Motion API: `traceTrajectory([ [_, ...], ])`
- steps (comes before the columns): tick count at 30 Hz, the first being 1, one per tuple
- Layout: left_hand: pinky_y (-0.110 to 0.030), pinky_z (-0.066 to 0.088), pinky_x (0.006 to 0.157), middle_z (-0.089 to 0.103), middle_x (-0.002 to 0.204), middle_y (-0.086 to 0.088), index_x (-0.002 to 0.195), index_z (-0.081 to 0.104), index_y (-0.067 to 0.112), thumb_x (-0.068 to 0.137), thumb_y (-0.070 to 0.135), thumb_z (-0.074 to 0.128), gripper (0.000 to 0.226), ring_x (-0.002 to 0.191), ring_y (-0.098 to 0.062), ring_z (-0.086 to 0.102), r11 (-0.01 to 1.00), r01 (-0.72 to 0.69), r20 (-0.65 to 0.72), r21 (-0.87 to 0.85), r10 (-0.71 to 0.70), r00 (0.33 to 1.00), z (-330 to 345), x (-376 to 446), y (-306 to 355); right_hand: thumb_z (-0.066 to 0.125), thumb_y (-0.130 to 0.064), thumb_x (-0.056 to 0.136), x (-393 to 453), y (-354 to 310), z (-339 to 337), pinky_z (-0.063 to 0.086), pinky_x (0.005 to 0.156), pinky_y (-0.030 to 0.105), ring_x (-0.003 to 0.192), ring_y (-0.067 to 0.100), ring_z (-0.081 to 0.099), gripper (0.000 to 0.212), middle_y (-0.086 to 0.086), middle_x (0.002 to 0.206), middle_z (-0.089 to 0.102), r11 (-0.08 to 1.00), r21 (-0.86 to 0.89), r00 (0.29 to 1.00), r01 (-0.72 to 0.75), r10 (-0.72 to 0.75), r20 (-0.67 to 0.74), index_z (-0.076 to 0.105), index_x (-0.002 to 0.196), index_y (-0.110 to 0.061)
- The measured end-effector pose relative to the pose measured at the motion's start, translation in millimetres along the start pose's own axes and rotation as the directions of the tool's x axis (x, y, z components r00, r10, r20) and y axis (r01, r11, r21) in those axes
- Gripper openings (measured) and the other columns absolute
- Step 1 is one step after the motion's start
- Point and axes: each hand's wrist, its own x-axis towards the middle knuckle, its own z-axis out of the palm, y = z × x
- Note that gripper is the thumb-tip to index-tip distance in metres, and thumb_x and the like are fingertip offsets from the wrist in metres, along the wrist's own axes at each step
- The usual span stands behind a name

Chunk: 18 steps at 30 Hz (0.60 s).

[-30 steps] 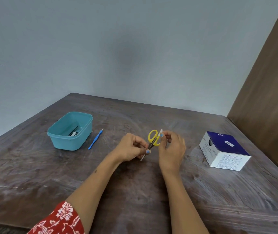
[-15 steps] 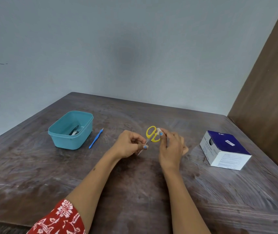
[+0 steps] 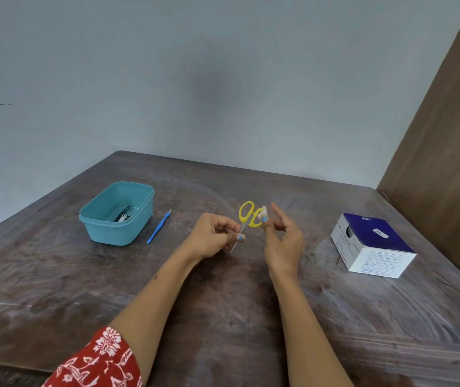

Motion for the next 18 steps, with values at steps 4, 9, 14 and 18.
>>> traceTrajectory([
  [4, -0.020, 0.049, 0.049, 0.058, 0.059, -0.009, 0.075, 0.065, 0.006, 0.077, -0.004, 0.069, 0.010, 0.042, -0.006, 0.052, 1.000, -0.005, -0.030, -0.031, 0.004, 1.000, -0.9, 0.7, -0.7, 0.067, -0.013, 0.086, 2.6, 1.9, 1.4, 0.050, 0.075, 0.020, 0.078, 0.007, 0.066, 0.011, 0.005, 0.090, 0.074, 0.984, 0.158, 0.996, -0.080, 0.072, 0.053, 0.071, 0.093, -0.020],
  [9, -0.021, 0.052, 0.052, 0.061, 0.061, -0.010, 0.078, 0.066, 0.004, 0.077, -0.001, 0.070, 0.007, 0.046, -0.007, 0.056, 0.999, 0.018, -0.012, -0.035, -0.019, 1.000, -0.9, 0.7, 0.9, 0.064, -0.013, 0.088, 4.3, 2.3, 4.1, 0.046, 0.065, 0.007, 0.069, -0.008, 0.062, 0.007, -0.006, 0.083, 0.070, 0.950, 0.261, 0.984, -0.170, 0.148, 0.103, 0.070, 0.093, -0.015],
  [14, -0.020, 0.052, 0.050, 0.062, 0.056, -0.005, 0.072, 0.066, 0.009, 0.076, -0.002, 0.071, 0.013, 0.044, -0.006, 0.055, 0.998, 0.006, -0.019, -0.069, -0.007, 1.000, 2.4, 0.0, 0.9, 0.062, -0.015, 0.090, 5.8, 0.9, 4.5, 0.047, 0.070, 0.016, 0.073, 0.000, 0.059, 0.011, 0.000, 0.085, 0.069, 0.936, 0.302, 0.983, -0.182, 0.166, 0.079, 0.069, 0.098, -0.010],
  [18, -0.021, 0.054, 0.052, 0.066, 0.061, -0.005, 0.075, 0.066, 0.008, 0.075, -0.001, 0.072, 0.010, 0.050, -0.009, 0.059, 0.992, 0.001, -0.075, -0.127, -0.011, 0.997, 0.6, 1.5, 2.0, 0.067, -0.019, 0.086, 1.8, 0.6, 7.2, 0.045, 0.062, 0.010, 0.064, -0.005, 0.056, 0.010, -0.005, 0.075, 0.068, 0.942, 0.265, 0.973, -0.206, 0.167, 0.161, 0.071, 0.091, -0.012],
])
